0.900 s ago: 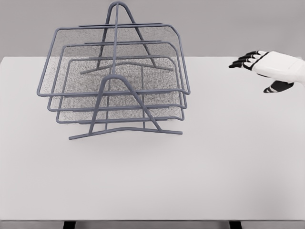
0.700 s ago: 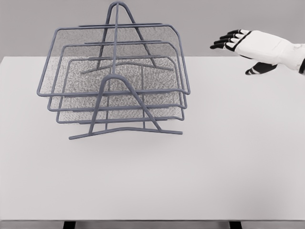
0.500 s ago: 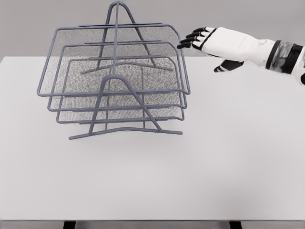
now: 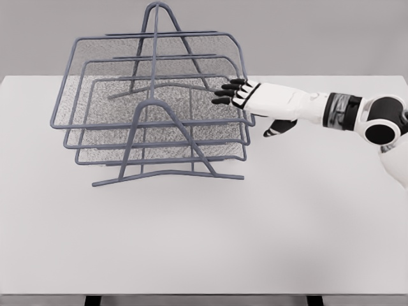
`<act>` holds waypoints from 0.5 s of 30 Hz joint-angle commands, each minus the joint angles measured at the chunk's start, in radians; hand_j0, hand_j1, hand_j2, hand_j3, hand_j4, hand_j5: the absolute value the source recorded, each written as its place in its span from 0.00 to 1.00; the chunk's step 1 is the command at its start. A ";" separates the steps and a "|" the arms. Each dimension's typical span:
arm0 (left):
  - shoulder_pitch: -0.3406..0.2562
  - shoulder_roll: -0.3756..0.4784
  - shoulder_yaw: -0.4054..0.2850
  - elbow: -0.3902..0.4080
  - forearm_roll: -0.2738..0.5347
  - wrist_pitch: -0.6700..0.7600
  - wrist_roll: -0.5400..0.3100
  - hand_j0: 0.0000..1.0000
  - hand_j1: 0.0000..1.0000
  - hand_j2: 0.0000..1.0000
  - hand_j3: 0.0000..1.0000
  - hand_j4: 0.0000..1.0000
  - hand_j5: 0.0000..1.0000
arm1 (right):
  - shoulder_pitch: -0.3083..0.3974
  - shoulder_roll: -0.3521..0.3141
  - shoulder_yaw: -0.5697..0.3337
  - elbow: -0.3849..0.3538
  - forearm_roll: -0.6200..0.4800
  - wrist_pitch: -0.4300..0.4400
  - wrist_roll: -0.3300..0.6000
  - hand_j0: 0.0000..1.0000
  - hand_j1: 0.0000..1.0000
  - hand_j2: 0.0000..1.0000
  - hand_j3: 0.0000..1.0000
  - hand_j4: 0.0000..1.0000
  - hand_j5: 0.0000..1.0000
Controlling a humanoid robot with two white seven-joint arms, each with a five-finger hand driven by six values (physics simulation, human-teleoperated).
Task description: Pull out the upper folder box with right arm
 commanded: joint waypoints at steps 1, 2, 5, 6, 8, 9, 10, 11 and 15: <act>-0.002 0.000 -0.001 0.001 0.000 0.000 0.000 1.00 1.00 1.00 1.00 1.00 1.00 | 0.000 -0.036 0.006 0.002 0.063 -0.036 0.022 1.00 1.00 1.00 1.00 1.00 1.00; -0.002 0.000 -0.001 0.001 0.000 0.000 0.000 1.00 1.00 1.00 1.00 1.00 1.00 | 0.002 -0.066 -0.003 0.002 0.060 -0.036 0.022 1.00 1.00 1.00 1.00 1.00 1.00; -0.002 0.000 -0.001 0.001 0.000 0.000 0.000 1.00 1.00 1.00 1.00 1.00 1.00 | 0.009 -0.089 -0.013 0.003 0.060 -0.036 0.022 1.00 1.00 1.00 1.00 1.00 1.00; -0.002 0.000 -0.001 0.001 0.000 0.000 0.000 1.00 1.00 1.00 1.00 1.00 1.00 | 0.017 -0.109 -0.020 0.003 0.060 -0.036 0.022 1.00 1.00 1.00 1.00 1.00 1.00; 0.000 0.000 -0.001 0.001 0.000 0.000 0.000 1.00 1.00 1.00 1.00 1.00 1.00 | 0.025 -0.123 -0.028 0.003 0.058 -0.036 0.022 1.00 1.00 1.00 1.00 1.00 1.00; 0.000 0.000 -0.001 0.001 0.000 0.000 0.000 1.00 1.00 1.00 1.00 1.00 1.00 | 0.046 -0.126 -0.066 0.006 0.058 -0.036 0.022 1.00 1.00 1.00 1.00 1.00 1.00; 0.000 0.000 -0.001 0.001 0.000 0.000 0.000 1.00 1.00 1.00 1.00 1.00 1.00 | 0.060 -0.132 -0.086 0.006 0.058 -0.036 0.022 1.00 1.00 1.00 1.00 1.00 1.00; -0.002 0.000 -0.001 0.001 0.000 0.000 0.000 1.00 1.00 1.00 1.00 1.00 1.00 | 0.060 -0.151 -0.086 0.006 0.058 -0.036 0.022 1.00 1.00 1.00 1.00 1.00 1.00; 0.000 0.000 -0.001 0.001 0.000 0.000 0.000 1.00 1.00 1.00 1.00 1.00 1.00 | 0.063 -0.186 -0.097 0.006 0.055 -0.036 0.022 1.00 1.00 1.00 1.00 1.00 1.00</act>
